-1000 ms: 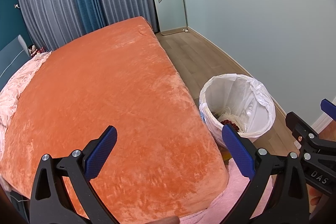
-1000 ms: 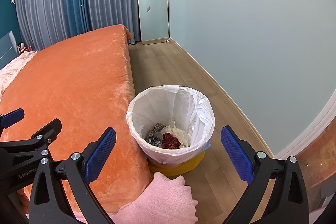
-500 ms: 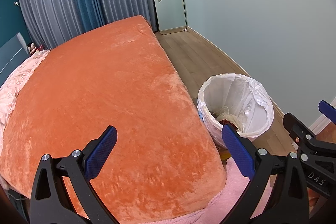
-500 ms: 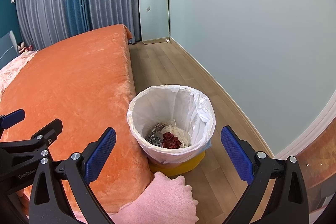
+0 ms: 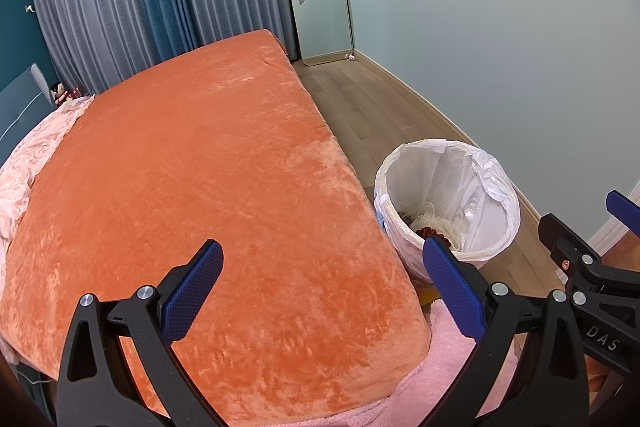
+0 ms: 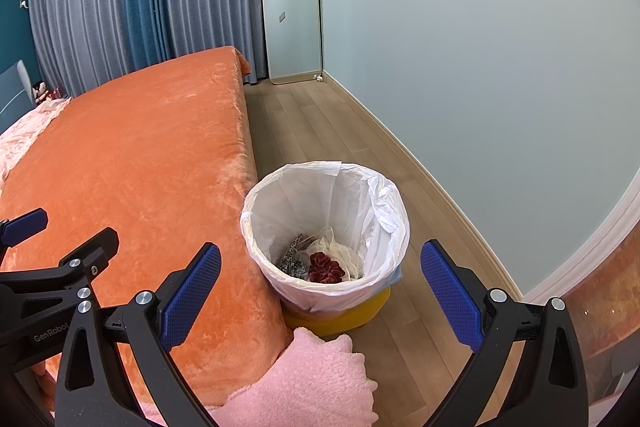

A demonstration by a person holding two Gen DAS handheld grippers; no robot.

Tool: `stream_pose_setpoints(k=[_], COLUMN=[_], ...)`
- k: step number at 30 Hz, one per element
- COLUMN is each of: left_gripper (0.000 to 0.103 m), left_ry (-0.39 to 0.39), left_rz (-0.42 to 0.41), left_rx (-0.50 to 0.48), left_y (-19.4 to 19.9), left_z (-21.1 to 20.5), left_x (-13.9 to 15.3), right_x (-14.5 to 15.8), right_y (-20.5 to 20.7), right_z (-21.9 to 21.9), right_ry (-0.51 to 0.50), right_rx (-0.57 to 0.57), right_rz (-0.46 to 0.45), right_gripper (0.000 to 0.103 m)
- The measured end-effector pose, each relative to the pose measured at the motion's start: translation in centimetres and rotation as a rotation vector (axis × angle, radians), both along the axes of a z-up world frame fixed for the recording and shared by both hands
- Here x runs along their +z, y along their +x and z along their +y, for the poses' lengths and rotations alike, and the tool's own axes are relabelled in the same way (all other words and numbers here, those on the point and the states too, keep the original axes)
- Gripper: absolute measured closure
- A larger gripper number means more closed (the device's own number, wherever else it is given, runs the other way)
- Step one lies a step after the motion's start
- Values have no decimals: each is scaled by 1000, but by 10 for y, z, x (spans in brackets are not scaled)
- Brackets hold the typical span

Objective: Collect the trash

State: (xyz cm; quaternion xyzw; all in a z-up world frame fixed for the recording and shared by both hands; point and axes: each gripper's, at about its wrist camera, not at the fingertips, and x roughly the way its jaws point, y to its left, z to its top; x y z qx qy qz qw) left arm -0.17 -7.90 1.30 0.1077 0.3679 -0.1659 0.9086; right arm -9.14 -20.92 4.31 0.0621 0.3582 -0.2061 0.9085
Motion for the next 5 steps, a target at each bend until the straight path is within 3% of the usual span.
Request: stream_pose_setpoints(k=[5], left_gripper=[8], left_ry=[-4], left_rz=[7], left_rx=[-12], left_y=[1], left_z=[-1], left_x=[0], right_x=[0], right_y=[0], right_z=[-1], right_ry=[0], right_rx=[-1], right_rz=[0], right_gripper=[7])
